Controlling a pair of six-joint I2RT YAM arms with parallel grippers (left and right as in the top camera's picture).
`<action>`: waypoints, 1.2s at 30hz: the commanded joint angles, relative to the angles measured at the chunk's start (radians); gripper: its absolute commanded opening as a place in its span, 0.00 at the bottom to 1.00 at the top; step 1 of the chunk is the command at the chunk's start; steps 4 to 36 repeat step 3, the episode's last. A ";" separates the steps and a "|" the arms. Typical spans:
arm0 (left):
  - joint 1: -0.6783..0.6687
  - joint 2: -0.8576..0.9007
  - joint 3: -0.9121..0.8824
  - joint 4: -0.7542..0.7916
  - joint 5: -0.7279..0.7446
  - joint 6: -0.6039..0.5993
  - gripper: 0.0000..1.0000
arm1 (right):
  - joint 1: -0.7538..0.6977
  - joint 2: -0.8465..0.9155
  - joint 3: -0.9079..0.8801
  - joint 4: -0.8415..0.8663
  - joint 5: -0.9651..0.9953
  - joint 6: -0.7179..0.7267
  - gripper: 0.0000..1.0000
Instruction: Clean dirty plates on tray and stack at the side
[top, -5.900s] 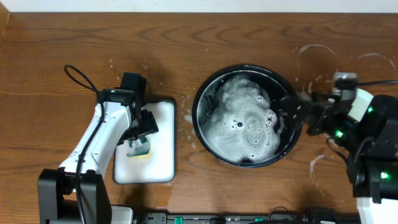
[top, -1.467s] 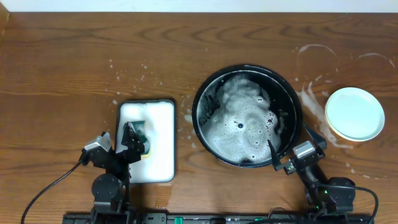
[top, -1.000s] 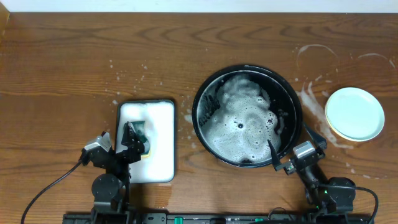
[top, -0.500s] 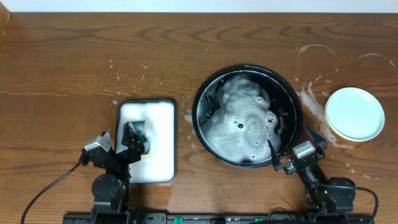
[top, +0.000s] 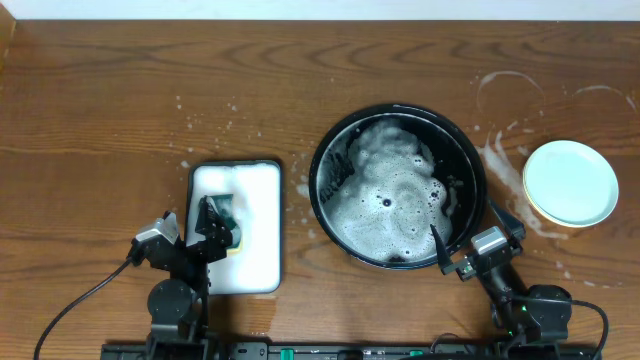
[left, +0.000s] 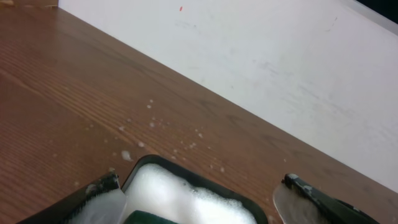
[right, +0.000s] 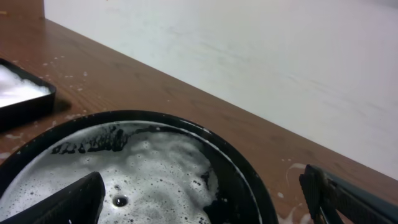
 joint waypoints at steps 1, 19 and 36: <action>-0.005 -0.007 -0.031 -0.011 -0.019 0.009 0.83 | 0.016 -0.006 -0.003 -0.002 0.003 -0.006 0.99; -0.005 -0.007 -0.031 -0.011 -0.019 0.009 0.83 | 0.016 -0.006 -0.003 -0.002 0.003 -0.006 0.99; -0.005 -0.007 -0.031 -0.011 -0.019 0.009 0.83 | 0.016 -0.006 -0.003 -0.002 0.003 -0.006 0.99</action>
